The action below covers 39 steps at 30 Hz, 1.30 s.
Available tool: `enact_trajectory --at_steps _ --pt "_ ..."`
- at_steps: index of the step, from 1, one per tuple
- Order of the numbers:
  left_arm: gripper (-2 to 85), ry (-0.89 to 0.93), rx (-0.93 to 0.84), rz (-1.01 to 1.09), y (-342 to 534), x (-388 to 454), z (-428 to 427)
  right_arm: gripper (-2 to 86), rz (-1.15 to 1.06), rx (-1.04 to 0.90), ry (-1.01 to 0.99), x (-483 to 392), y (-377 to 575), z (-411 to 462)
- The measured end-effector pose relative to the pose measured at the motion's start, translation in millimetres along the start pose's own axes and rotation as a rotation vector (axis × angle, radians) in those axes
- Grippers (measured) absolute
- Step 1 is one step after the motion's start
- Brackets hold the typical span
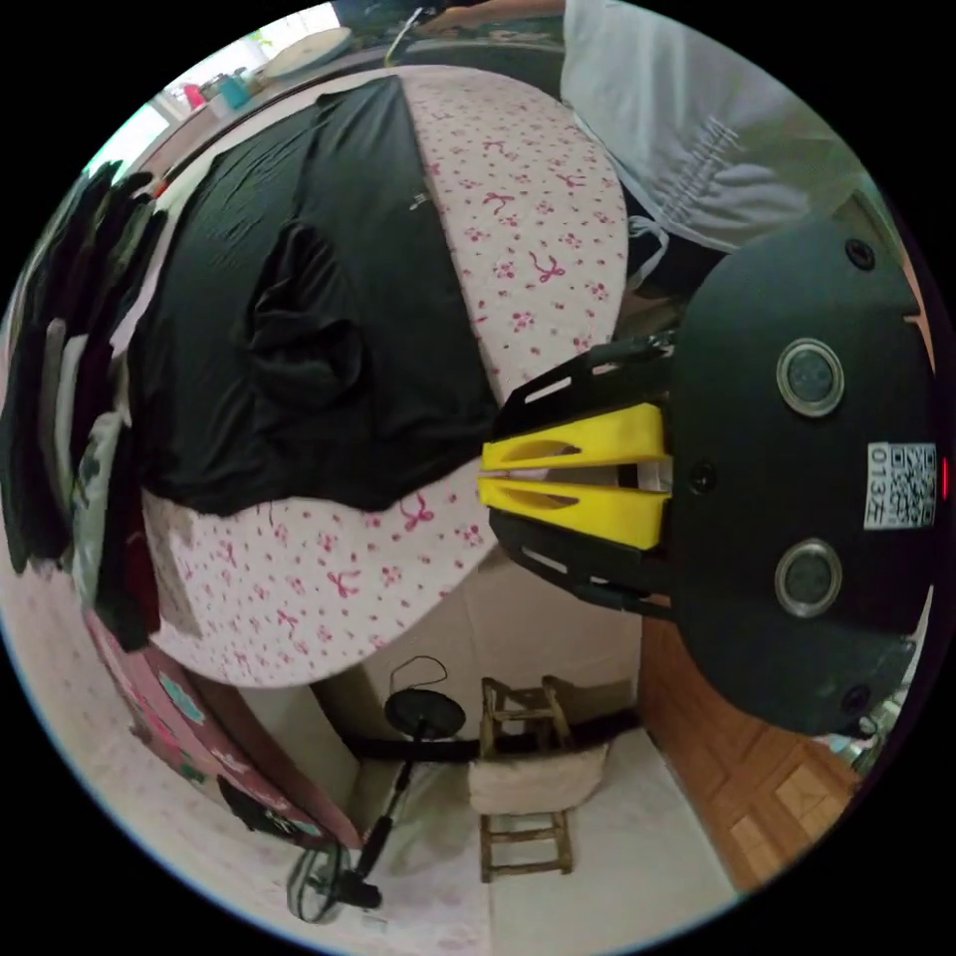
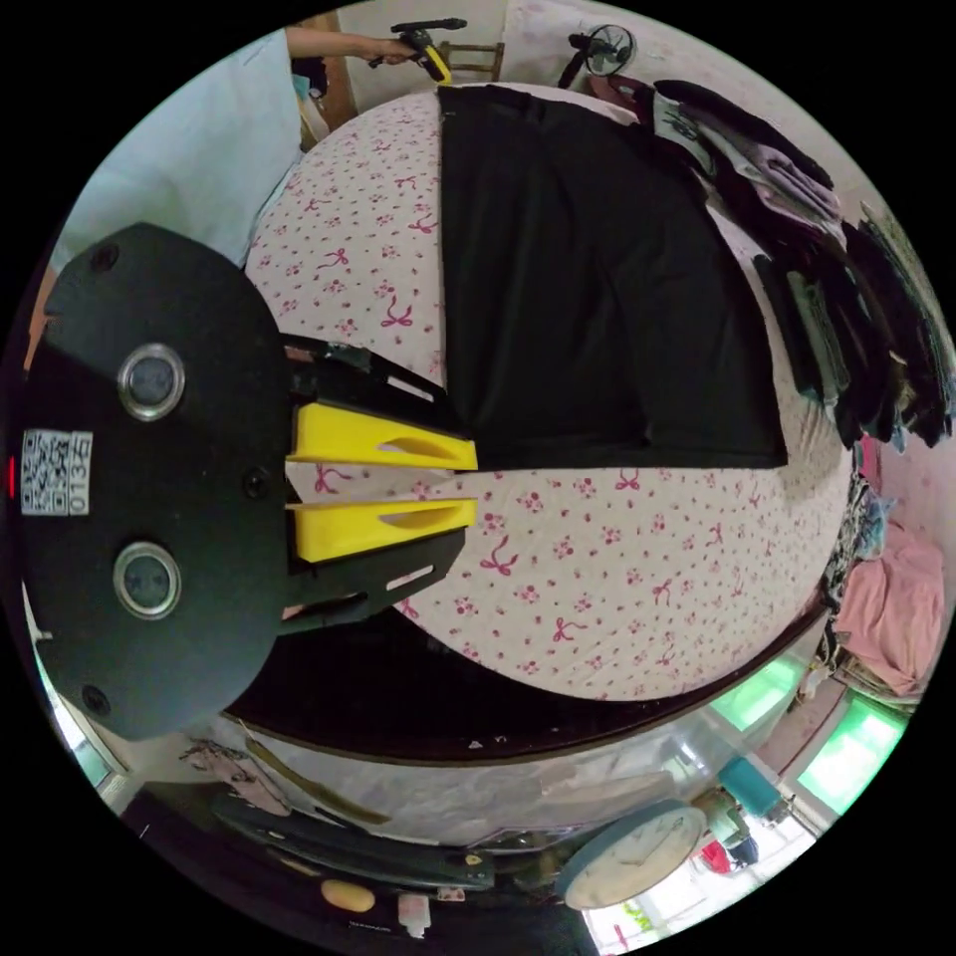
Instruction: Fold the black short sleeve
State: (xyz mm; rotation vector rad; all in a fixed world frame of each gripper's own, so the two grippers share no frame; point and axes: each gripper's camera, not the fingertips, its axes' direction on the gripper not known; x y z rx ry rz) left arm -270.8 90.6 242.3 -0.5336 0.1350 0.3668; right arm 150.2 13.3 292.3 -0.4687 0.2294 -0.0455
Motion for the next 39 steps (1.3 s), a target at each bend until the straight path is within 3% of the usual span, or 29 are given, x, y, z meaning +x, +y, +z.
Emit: enact_trajectory --at_steps 4,12,18,25,33,39 --pt "1.6 0.074 0.124 -0.016 0 -5 -16 5.4 -0.232 0.079 -0.064 -68 -33 -13" --pt "4.5 0.128 0.157 0.082 -32 28 13 5.3 -0.958 0.107 -0.383 -354 -126 5" --pt "5.2 0.093 0.171 0.006 -21 20 35 7.2 -1.178 0.007 -0.362 -496 -166 35" --pt "3.3 0.15 0.202 -0.031 -9 6 46 3.4 -1.214 -0.061 -0.266 -563 -184 62" --pt "1.8 0.216 0.224 -0.066 7 -6 56 5.6 -0.759 -0.039 -0.43 -501 -239 68" --pt "3.8 0.173 0.264 -0.097 5 -8 39 7.9 -1.007 0.034 -0.445 -554 -211 47"
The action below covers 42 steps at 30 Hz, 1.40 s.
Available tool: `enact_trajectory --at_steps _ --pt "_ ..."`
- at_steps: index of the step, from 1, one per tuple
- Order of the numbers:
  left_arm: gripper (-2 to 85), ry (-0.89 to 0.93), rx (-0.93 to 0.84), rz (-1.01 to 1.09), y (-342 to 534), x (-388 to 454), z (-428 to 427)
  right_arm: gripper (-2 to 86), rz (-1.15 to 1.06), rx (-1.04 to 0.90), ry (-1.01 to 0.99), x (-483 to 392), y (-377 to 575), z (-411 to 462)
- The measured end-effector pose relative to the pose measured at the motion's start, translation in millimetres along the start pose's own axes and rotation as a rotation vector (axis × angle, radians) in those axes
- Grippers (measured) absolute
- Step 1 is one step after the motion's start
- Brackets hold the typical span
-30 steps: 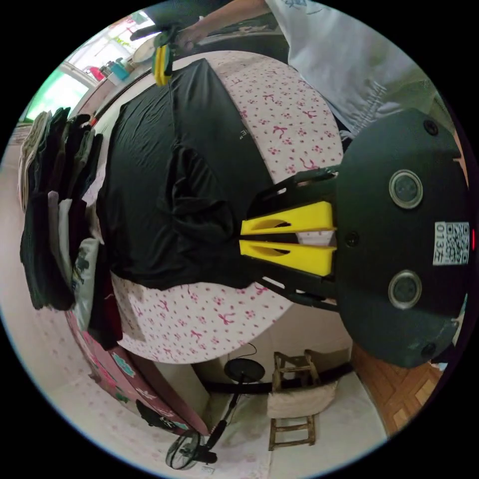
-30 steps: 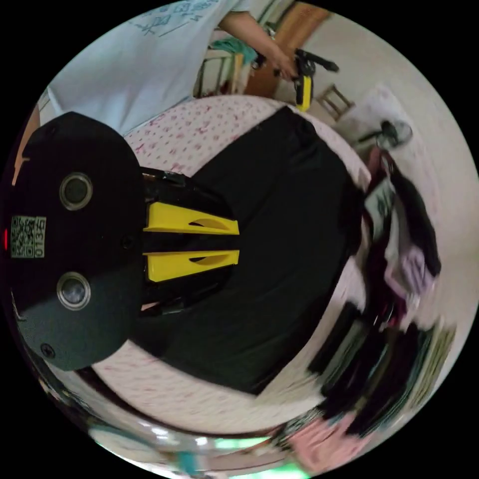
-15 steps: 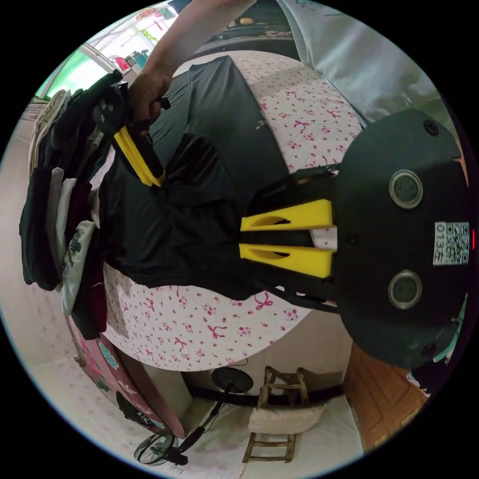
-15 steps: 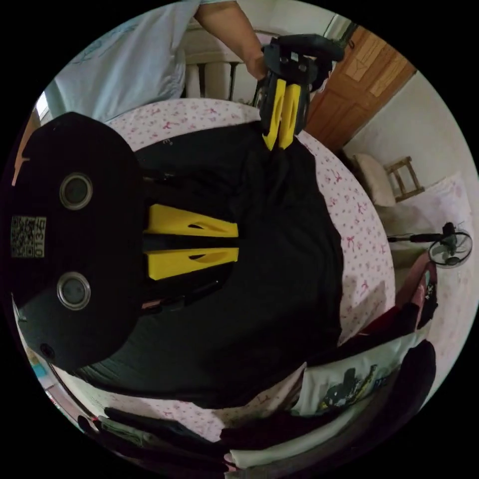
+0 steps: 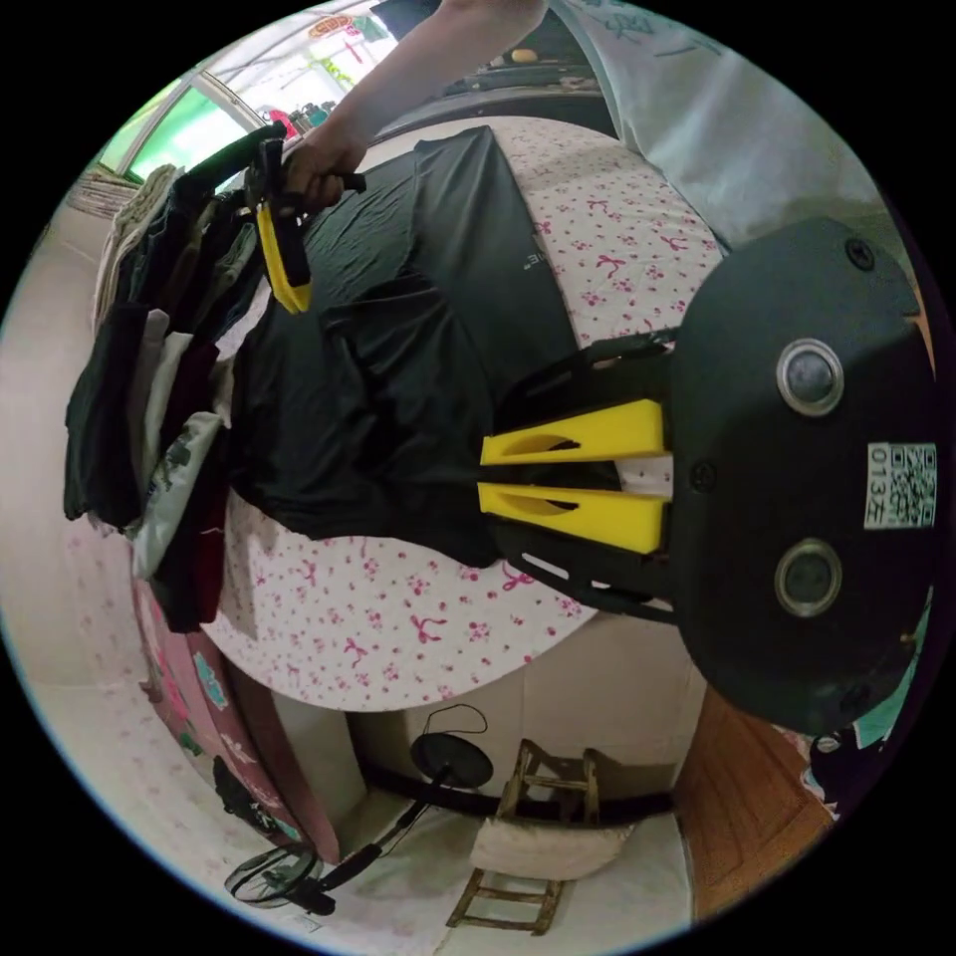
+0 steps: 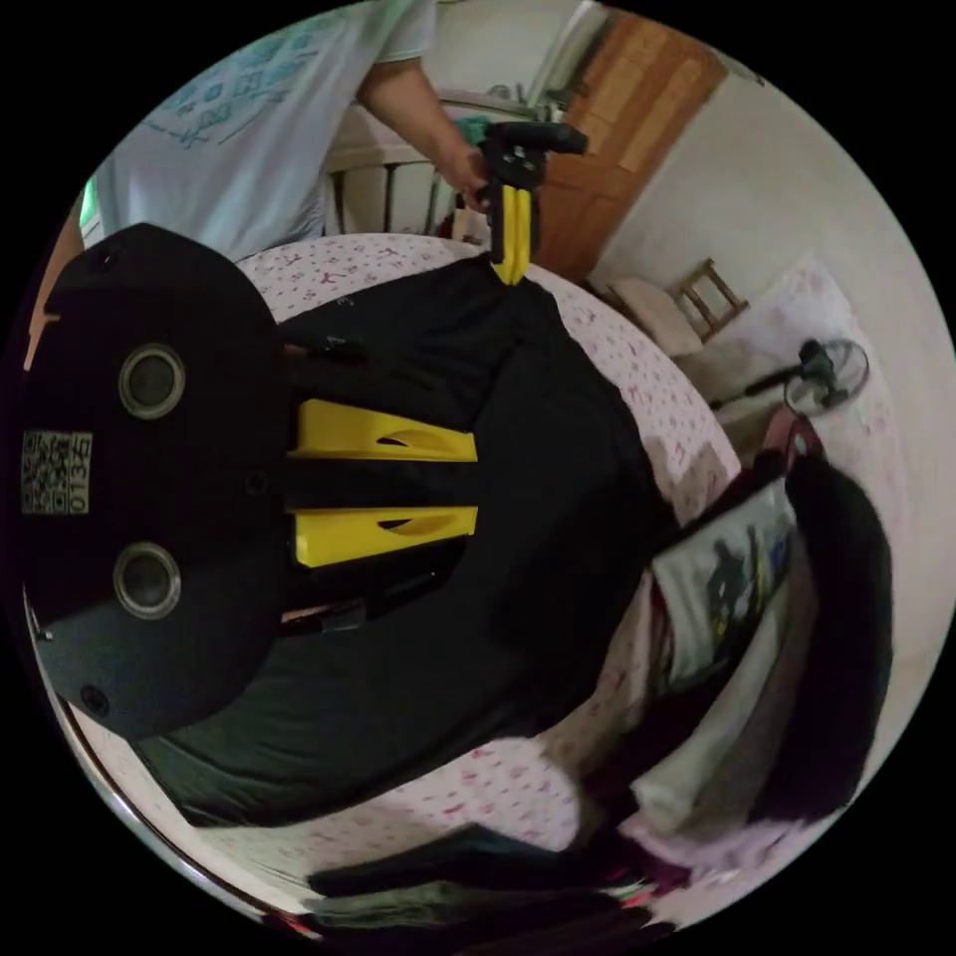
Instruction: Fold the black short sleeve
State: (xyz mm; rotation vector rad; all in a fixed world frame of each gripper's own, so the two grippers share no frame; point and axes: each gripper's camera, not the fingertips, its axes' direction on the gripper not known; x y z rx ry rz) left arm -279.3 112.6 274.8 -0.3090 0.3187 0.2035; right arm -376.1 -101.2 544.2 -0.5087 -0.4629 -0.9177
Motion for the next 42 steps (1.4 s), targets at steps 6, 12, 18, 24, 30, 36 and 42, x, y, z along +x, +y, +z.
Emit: enact_trajectory --at_steps 6,12,18,24,30,36,42 --pt "5.5 -0.05 -0.045 0.108 -18 19 7 9.6 -0.233 -0.091 -0.024 -63 -55 42" --pt "4.1 -0.095 -0.117 0.137 -22 28 27 4.0 -0.242 -0.191 0.038 -83 -78 79" --pt "3.5 -0.093 -0.11 0.106 -19 31 28 1.3 -0.235 -0.018 0.078 -91 -51 25" --pt "3.0 -0.097 -0.081 0.078 -11 37 26 0.7 -0.176 0.148 0.162 -120 38 -5" --pt "2.6 -0.102 -0.066 0.076 -6 44 24 0.5 -0.073 0.077 0.262 -164 115 33" --pt "2.0 -0.102 -0.051 0.073 4 44 13 0.2 0.0 0.029 0.278 -173 159 28" --pt "0.7 -0.108 0.084 0.148 13 65 -21 1.1 0.217 0.117 0.247 -113 170 -18"
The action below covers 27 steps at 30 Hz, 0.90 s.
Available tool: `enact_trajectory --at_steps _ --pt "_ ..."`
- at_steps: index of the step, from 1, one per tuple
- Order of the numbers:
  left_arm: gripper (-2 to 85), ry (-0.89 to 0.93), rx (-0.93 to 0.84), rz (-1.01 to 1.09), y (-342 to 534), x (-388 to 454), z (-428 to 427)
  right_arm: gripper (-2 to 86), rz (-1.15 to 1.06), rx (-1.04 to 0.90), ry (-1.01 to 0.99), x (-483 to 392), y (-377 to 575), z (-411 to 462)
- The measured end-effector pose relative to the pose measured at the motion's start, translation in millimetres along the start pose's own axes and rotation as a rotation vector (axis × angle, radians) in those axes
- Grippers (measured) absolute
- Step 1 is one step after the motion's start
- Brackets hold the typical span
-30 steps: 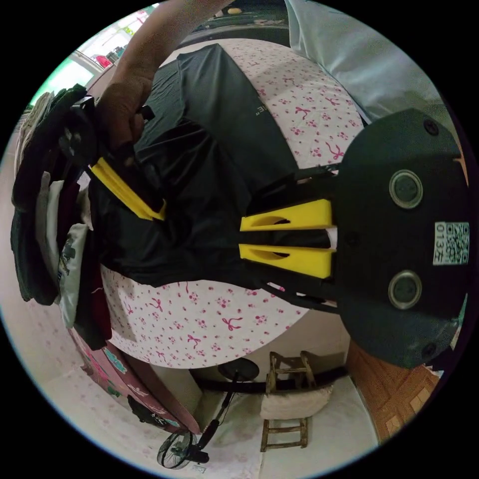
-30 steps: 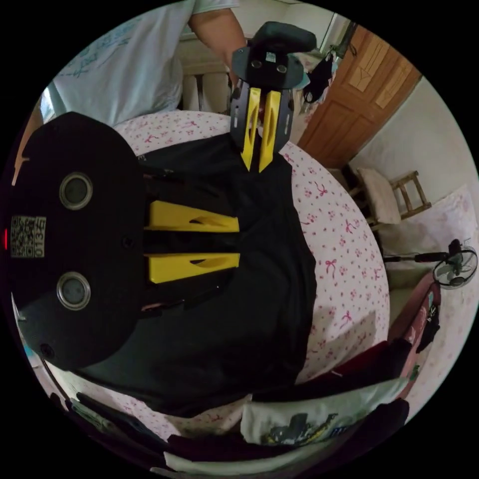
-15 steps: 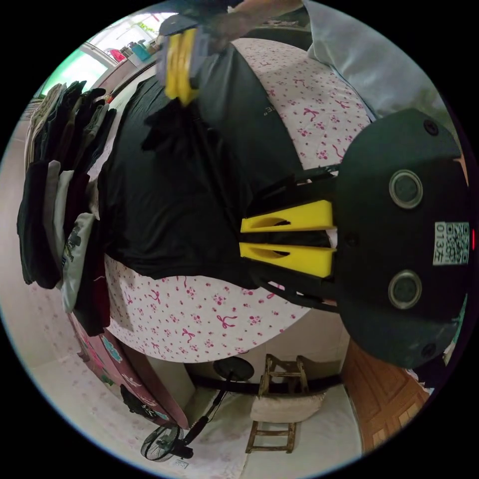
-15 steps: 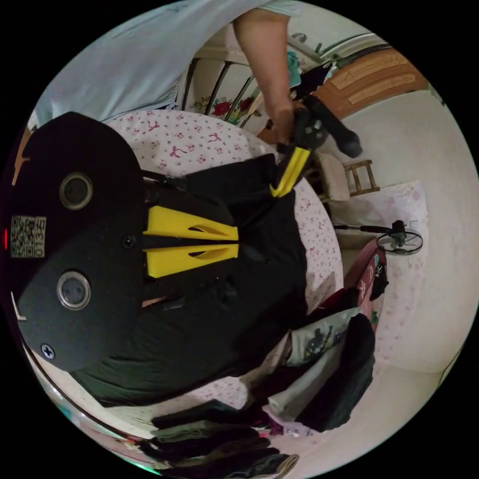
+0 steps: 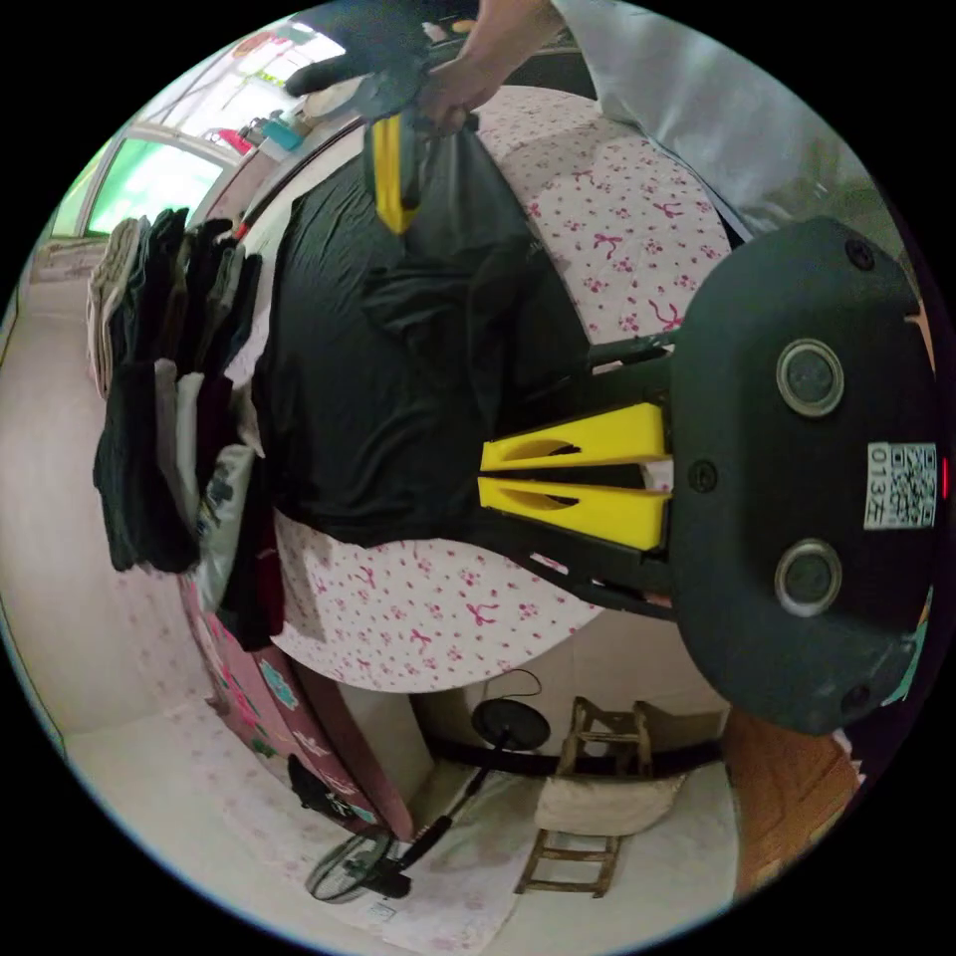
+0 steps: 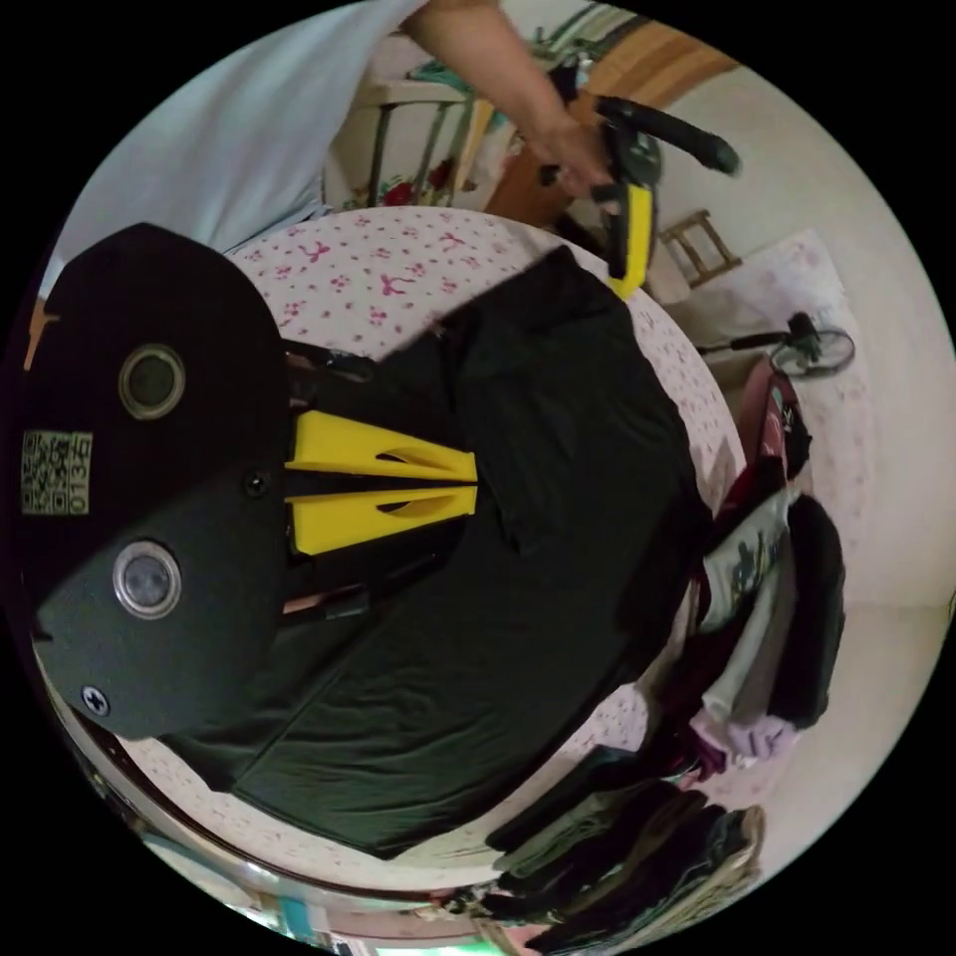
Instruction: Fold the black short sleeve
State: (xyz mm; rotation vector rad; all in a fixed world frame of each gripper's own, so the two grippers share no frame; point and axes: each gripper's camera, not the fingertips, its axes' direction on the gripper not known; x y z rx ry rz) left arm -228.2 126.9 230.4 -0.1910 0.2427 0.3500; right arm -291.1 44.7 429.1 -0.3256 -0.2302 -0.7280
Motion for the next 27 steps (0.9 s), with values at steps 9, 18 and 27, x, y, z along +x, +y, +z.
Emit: enact_trajectory --at_steps 9,18,27 --pt "-0.2 -0.018 -0.18 0.223 -21 49 38 0.8 0.028 -0.108 -0.041 44 -17 17" --pt "-0.3 0.004 -0.039 0.118 -13 39 26 -0.1 0.089 0.021 -0.065 75 30 -33" --pt "-0.3 0.089 -0.086 -0.03 -23 21 55 0.0 0.104 -0.04 -0.057 98 59 -48"
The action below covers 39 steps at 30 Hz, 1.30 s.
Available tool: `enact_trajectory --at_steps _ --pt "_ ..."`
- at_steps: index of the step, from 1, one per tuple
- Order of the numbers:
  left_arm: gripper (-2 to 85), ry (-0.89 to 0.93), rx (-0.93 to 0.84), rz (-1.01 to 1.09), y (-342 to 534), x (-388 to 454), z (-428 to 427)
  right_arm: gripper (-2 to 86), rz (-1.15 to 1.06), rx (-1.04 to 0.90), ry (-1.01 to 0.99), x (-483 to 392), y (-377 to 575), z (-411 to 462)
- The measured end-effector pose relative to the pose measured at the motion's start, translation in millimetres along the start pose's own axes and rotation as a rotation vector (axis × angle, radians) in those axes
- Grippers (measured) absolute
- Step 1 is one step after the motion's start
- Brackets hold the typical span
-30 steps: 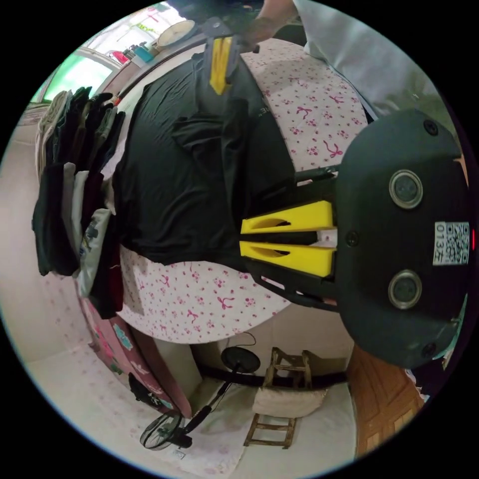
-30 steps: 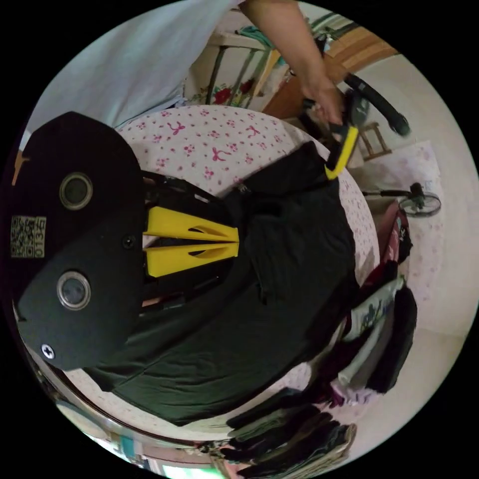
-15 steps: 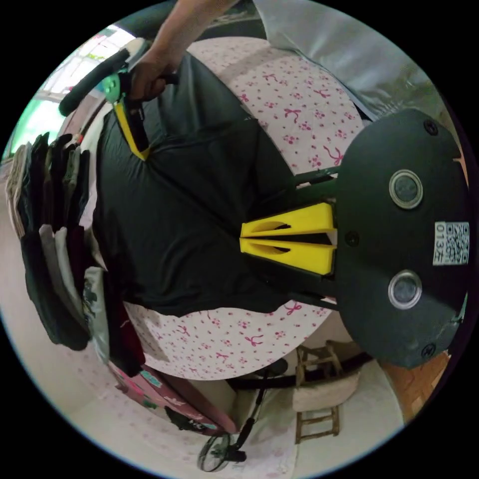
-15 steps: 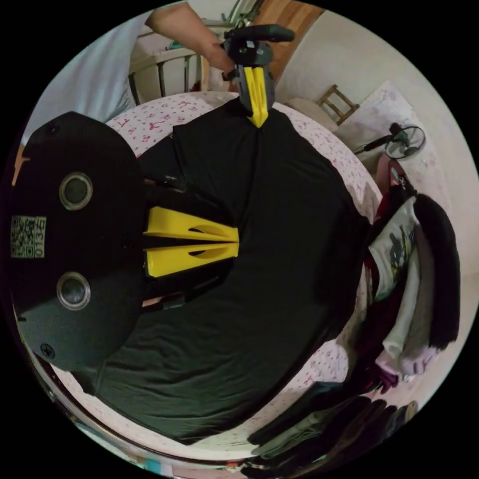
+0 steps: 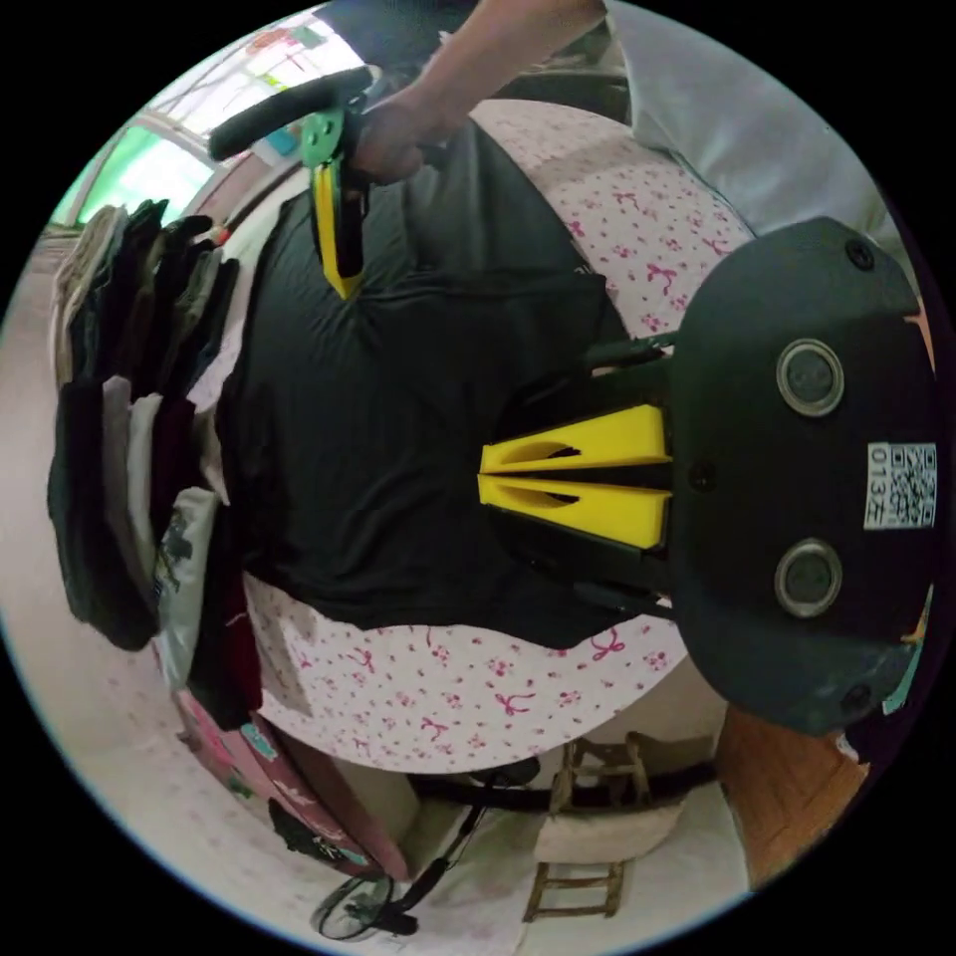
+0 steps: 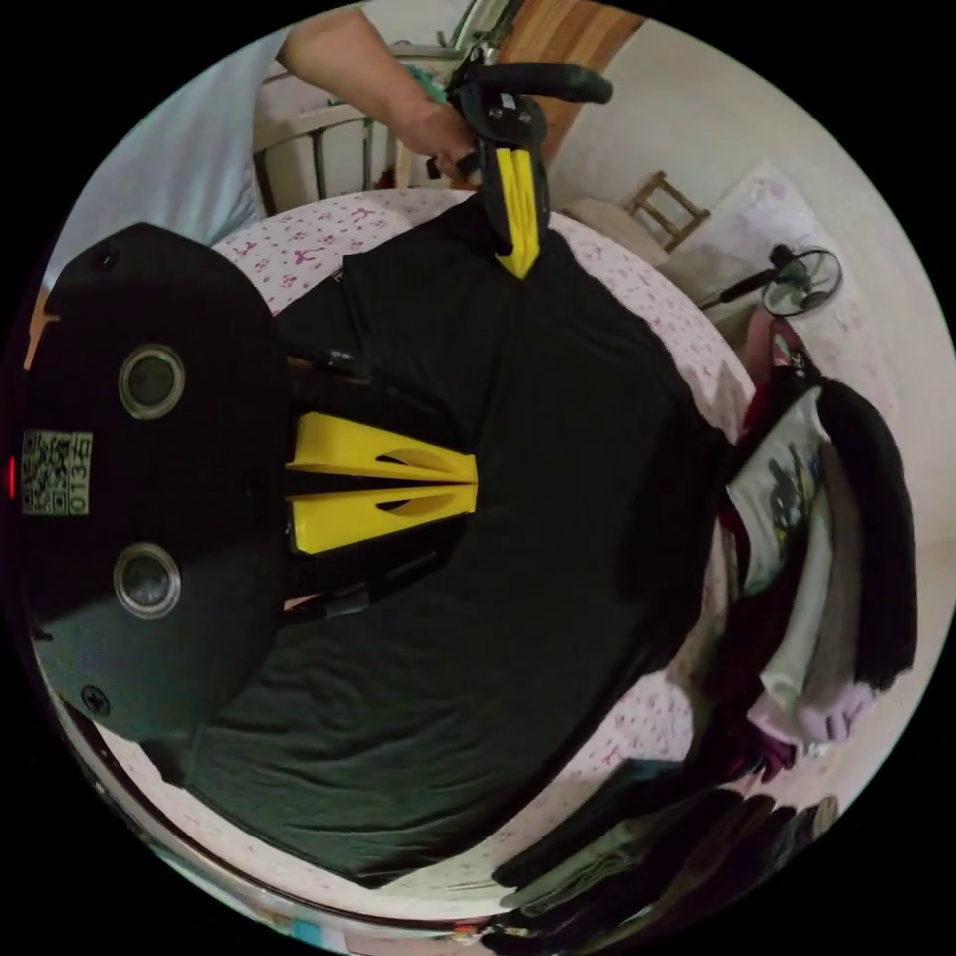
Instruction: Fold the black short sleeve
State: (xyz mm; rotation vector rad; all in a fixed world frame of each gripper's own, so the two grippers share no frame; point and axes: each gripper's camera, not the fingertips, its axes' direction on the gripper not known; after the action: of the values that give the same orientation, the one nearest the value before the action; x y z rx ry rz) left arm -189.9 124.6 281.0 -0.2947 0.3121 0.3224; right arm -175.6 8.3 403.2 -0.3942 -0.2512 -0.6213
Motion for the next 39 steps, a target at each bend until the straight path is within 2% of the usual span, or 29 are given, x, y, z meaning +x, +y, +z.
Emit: enact_trajectory --at_steps 5,9,10,11,14,19,24,29,39 --pt "-0.3 0.021 0.079 0.08 14 12 -18 -0.1 -0.023 0.027 0.097 22 63 -45" --pt "-0.2 -0.019 0.008 0.164 14 36 5 -0.1 0.082 -0.038 0.189 54 143 -70" --pt "-0.2 -0.03 -0.047 0.15 12 36 20 0.0 0.107 -0.048 0.199 61 154 -74" --pt "-0.2 -0.021 0.007 0.116 13 30 19 0.0 0.163 -0.067 0.222 74 176 -80" --pt "0.0 0.032 -0.032 0.047 10 14 16 0.1 0.306 -0.107 0.291 108 226 -102" --pt "1.6 -0.047 -0.006 0.003 32 -7 -15 1.3 0.553 -0.045 0.338 157 307 -148" --pt "6.9 -0.056 -0.038 -0.205 75 -50 -38 6.6 0.759 0.05 0.29 190 394 -187" --pt "10.8 0.063 -0.114 -0.35 89 -81 -26 9.7 0.824 0.094 0.231 206 435 -195" --pt "8.2 -0.072 -0.191 -0.358 57 -76 -5 9.4 0.813 0.054 0.269 221 457 -215"
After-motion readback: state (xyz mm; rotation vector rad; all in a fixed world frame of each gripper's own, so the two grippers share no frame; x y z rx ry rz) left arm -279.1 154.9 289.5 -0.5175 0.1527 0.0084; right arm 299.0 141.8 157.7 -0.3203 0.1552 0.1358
